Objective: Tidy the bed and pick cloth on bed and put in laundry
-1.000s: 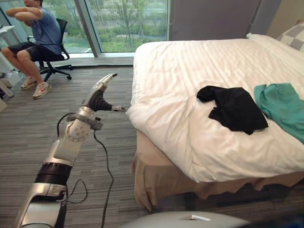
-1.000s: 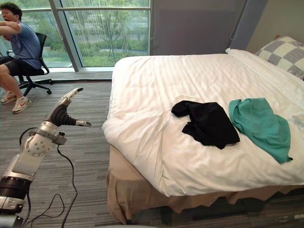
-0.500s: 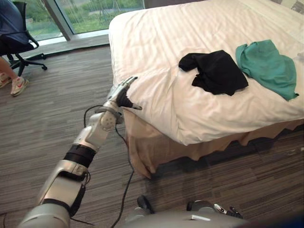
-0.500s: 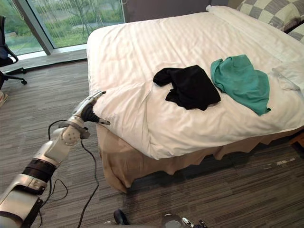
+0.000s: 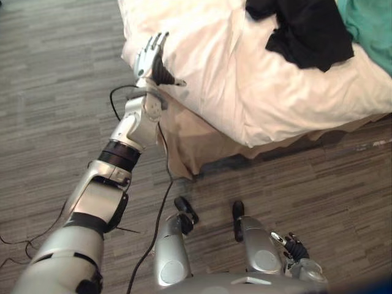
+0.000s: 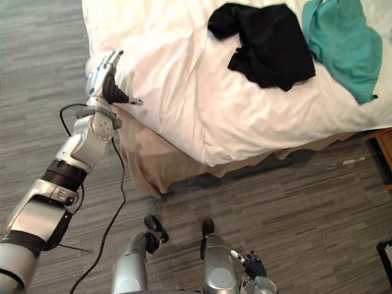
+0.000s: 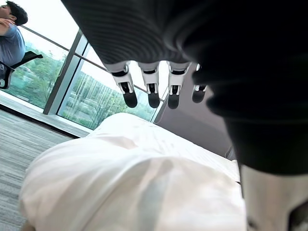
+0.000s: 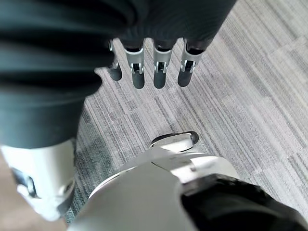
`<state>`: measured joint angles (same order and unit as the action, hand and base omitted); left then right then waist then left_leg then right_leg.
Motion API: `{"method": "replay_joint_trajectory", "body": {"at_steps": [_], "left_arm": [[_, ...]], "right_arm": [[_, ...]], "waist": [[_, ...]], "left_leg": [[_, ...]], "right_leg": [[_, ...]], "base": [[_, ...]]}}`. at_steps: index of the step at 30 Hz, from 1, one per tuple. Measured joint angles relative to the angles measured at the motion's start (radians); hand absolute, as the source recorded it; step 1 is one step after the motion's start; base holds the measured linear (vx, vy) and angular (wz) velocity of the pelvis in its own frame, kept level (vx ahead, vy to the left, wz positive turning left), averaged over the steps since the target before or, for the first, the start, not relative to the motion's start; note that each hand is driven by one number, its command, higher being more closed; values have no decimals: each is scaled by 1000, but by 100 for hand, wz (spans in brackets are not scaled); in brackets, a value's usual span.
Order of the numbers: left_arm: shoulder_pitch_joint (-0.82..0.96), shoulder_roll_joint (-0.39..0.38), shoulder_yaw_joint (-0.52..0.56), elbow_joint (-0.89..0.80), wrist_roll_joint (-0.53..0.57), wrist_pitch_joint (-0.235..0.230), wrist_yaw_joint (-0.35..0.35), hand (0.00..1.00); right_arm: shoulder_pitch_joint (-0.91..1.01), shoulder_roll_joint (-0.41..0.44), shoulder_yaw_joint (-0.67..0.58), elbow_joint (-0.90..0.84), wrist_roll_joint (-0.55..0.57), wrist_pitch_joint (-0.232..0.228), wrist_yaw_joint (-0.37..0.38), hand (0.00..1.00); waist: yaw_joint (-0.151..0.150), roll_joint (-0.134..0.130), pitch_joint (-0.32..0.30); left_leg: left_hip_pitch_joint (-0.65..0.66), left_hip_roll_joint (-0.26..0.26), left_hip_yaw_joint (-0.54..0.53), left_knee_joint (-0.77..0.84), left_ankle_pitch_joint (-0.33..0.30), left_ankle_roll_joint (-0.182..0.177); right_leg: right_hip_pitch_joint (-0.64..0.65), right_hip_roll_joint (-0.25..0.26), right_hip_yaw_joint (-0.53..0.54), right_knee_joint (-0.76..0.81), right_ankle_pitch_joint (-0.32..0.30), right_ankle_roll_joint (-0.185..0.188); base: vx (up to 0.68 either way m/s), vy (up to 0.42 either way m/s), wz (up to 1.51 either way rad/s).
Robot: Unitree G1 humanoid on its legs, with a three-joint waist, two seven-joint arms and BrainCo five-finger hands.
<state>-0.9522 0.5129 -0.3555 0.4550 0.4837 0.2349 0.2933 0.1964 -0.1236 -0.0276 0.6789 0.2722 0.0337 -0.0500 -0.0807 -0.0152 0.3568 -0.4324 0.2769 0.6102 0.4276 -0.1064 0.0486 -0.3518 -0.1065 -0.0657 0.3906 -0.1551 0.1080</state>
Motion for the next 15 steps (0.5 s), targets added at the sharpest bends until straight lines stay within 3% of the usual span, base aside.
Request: {"method": "replay_joint_trajectory", "body": {"at_steps": [6, 13, 14, 15], "left_arm": [[-87, -30, 1, -2, 21, 38, 40, 0], [-159, -29, 2, -2, 41, 58, 65, 0], [-167, -30, 2, -2, 44, 57, 65, 100], [-171, -32, 2, -2, 56, 57, 62, 100]], "right_arm": [[-29, -10, 5, -35, 39, -43, 9, 0], [-93, -11, 5, -36, 60, -64, 29, 0], [-102, -11, 3, -30, 69, -64, 32, 0], [-107, -10, 3, -30, 74, -65, 35, 0]], "waist": [[12, -2, 40], [3, -6, 101], [-1, -9, 109], [-4, -9, 110]], "left_leg": [[-89, 32, -27, 93, -33, -4], [-148, 56, -37, 137, -30, 7], [-148, 58, -37, 137, -30, 7], [-154, 59, -36, 137, -30, 7]], "right_leg": [[-99, 5, 3, 124, -73, -17], [-169, 19, 8, 180, -81, -18], [-172, 19, 8, 181, -81, -18], [-178, 18, 9, 182, -81, -19]], "base": [[-27, -37, 5], [-1, -30, -3], [50, -20, 0], [42, -22, -2]]}}
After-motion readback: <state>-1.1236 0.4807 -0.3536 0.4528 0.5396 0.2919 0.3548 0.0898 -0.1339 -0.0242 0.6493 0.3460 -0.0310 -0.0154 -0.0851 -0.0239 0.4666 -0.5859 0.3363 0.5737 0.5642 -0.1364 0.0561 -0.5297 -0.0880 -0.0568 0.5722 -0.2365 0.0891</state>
